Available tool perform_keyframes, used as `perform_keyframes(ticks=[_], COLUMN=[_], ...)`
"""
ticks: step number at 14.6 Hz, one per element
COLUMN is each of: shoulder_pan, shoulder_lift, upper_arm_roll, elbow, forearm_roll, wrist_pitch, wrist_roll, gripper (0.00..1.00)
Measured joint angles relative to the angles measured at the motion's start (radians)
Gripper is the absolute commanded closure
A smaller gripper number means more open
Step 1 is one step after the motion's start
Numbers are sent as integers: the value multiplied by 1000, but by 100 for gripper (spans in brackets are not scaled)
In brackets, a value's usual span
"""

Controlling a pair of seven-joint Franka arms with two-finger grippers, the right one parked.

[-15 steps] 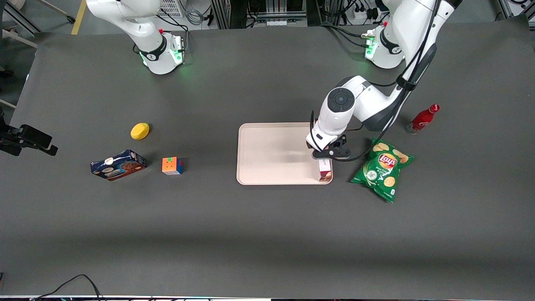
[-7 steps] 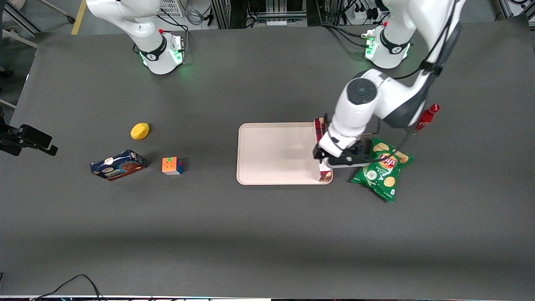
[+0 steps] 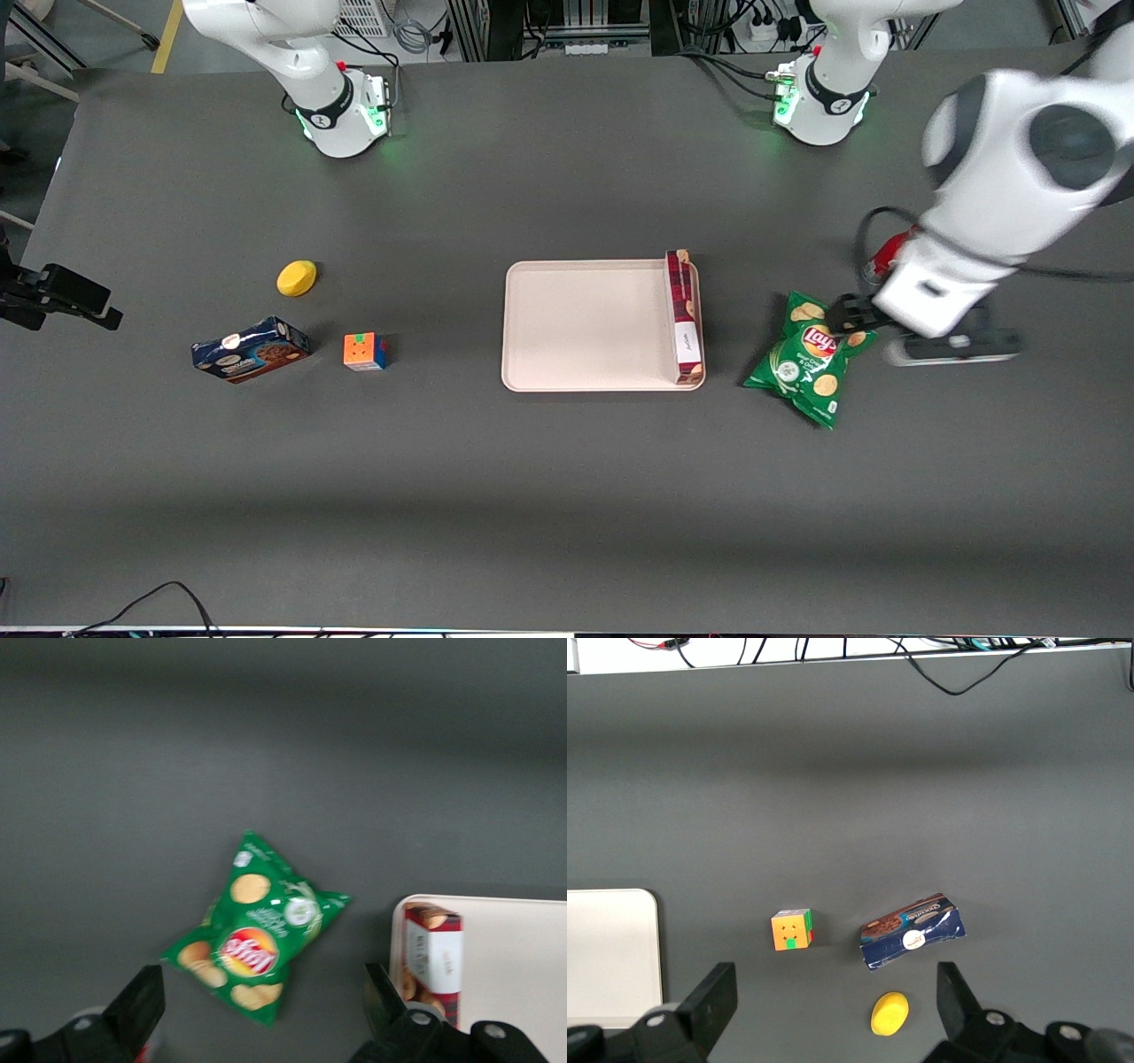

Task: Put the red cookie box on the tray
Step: 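Open the left gripper and withdraw it from the box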

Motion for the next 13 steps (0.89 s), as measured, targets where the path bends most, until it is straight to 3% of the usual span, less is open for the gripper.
perform_keyframes(ticks=[6, 13], shoulder_pan=[25, 38], shoulder_lift=[-126, -209], upper_arm_roll=[173, 193], elbow=[82, 82], forearm_roll=[-7, -37], wrist_pitch=[-215, -297], wrist_roll=[164, 227], gripper=[0, 0])
